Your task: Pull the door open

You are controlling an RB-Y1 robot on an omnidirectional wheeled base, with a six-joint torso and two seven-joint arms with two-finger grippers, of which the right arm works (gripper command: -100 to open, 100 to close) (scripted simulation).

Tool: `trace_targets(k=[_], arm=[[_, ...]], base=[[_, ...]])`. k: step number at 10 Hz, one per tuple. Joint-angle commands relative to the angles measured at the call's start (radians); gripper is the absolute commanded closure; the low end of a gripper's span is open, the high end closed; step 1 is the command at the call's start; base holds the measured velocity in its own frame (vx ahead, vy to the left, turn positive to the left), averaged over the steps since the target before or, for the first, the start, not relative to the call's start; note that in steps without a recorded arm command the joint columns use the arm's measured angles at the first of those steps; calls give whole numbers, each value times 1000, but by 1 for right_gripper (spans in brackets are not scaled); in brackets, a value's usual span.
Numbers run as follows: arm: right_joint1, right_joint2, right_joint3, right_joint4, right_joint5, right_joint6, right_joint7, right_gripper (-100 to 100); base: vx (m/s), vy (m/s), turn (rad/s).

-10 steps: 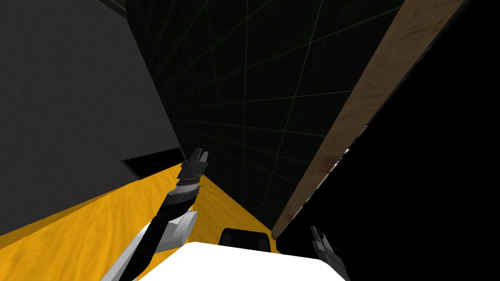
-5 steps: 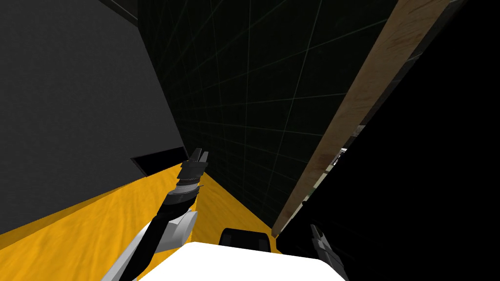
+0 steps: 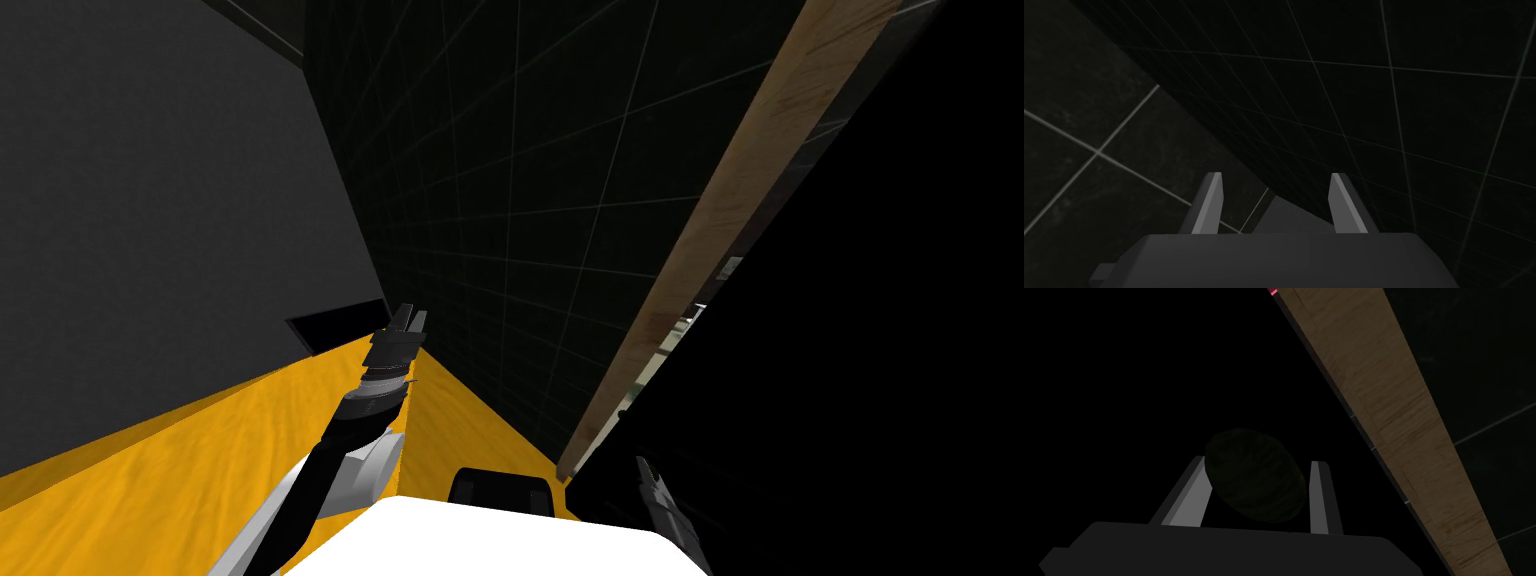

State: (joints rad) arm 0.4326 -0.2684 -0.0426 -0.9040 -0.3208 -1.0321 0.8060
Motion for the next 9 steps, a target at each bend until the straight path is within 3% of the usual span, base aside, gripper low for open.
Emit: trace_targets(k=[1, 9], arm=[[-1, 0, 0, 3, -6, 0, -32, 100], [-31, -2, 9, 15, -59, 13, -231, 100]], base=[[-38, 1, 22], [-48, -3, 49]])
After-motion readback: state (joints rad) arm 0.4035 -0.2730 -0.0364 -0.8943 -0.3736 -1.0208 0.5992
